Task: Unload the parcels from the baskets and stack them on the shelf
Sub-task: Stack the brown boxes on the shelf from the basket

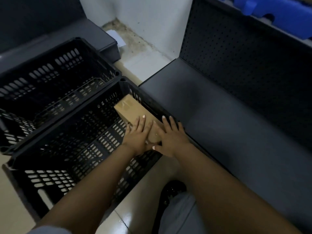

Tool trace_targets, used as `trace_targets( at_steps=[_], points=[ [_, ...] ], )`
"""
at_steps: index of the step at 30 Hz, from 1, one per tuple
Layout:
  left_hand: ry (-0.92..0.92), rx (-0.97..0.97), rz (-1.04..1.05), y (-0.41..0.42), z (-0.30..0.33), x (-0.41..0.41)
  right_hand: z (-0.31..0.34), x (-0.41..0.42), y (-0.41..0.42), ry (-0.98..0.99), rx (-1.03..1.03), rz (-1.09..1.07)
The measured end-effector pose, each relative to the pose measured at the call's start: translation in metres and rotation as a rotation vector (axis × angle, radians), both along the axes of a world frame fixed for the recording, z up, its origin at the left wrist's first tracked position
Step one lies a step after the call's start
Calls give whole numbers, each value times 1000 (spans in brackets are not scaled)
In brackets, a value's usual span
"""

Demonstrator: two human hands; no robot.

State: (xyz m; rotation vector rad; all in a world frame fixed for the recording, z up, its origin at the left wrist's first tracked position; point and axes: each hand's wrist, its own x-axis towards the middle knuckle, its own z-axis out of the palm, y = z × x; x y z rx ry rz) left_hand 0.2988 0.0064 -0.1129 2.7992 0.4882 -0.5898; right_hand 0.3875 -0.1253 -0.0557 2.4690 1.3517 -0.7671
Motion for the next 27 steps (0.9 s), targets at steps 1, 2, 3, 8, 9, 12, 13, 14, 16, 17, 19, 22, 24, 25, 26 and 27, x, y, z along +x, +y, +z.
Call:
trace_targets(
  at_steps=[1,2,3,8,9,12,13,14,16,17,19,22,24,25,26,27],
  points=[
    [-13,0,6,2,-2,-5,-4,0,6,-8,-4,29],
    [-27,-4,20,4,-3,-11,-9,0,12,-17,-5,56],
    [-39,-6,38,7,-6,-17,-14,1,17,-21,-4,79],
    [-47,31,111,22,-18,-47,-41,7,34,20,-18,122],
    [-48,33,132,23,-20,-52,-43,10,37,17,-6,124],
    [-38,36,170,23,-25,-63,-43,14,40,-5,41,167],
    [-31,33,181,22,-27,-66,-42,14,40,-6,44,179],
    [-24,27,191,20,-28,-67,-42,13,39,7,41,177],
    [-21,9,204,15,-29,-68,-42,8,36,48,11,153],
    [-25,3,205,12,-30,-68,-42,6,35,56,1,148],
    [-32,-8,207,9,-31,-67,-40,4,35,50,15,146],
    [-57,-33,240,3,-27,-69,-30,1,38,49,104,99],
    [-90,-57,266,-1,-20,-72,-17,-2,37,50,182,38],
    [-111,-72,279,-2,-15,-73,-9,-3,35,57,217,17],
    [-134,-84,290,-3,-10,-74,0,-5,32,64,245,5],
    [-159,-94,298,-4,-5,-76,9,-7,29,73,274,-3]
  ],
)
